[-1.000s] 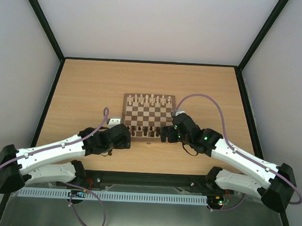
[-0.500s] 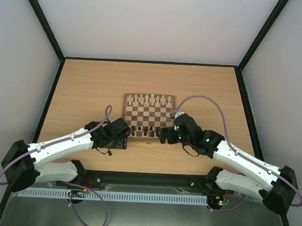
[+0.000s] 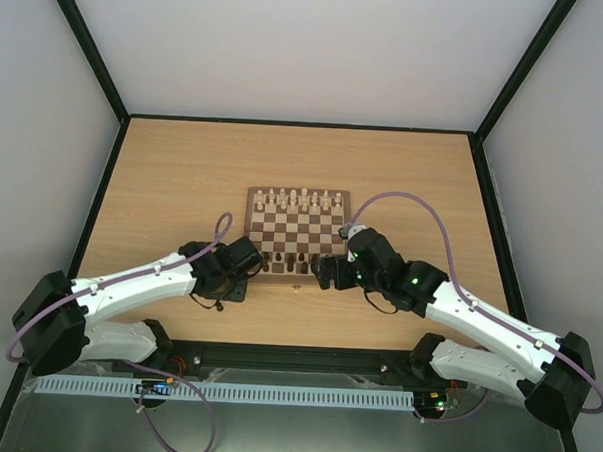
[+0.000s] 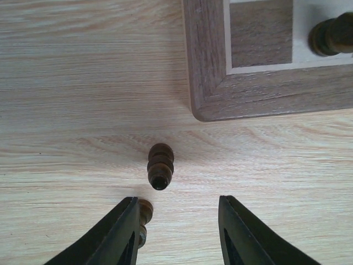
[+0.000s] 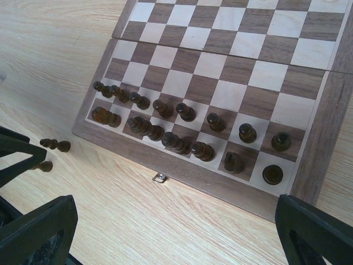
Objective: Set up the chess pieces on the board
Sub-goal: Pick up the chess piece at the center of the board, then place the chess piece on the chessboard.
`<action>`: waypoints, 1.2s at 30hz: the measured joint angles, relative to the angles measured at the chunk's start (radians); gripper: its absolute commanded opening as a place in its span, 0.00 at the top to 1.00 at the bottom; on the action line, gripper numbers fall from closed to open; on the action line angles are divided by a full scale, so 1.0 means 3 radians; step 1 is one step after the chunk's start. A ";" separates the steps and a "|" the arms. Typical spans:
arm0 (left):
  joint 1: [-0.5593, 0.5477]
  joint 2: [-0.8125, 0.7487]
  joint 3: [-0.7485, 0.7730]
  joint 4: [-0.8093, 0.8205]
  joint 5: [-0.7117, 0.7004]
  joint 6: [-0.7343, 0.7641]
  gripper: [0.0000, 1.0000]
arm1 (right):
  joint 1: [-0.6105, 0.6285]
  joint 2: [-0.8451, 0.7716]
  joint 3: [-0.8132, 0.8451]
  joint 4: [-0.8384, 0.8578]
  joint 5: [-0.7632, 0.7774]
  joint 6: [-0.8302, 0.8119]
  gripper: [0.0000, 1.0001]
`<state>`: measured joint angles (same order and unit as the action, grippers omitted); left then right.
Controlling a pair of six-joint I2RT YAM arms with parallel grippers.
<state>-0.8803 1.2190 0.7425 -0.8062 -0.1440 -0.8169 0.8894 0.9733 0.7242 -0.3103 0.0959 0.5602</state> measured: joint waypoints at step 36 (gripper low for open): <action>0.0144 0.0443 0.0369 -0.0127 -0.0109 0.0020 0.98 | 0.0000 -0.0120 -0.0057 0.0057 -0.0239 -0.0014 0.01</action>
<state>-0.8371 1.3518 0.8532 -0.8444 -0.1768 -0.8108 0.8894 0.9375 0.7071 -0.2932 0.0242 0.5560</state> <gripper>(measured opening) 0.114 0.986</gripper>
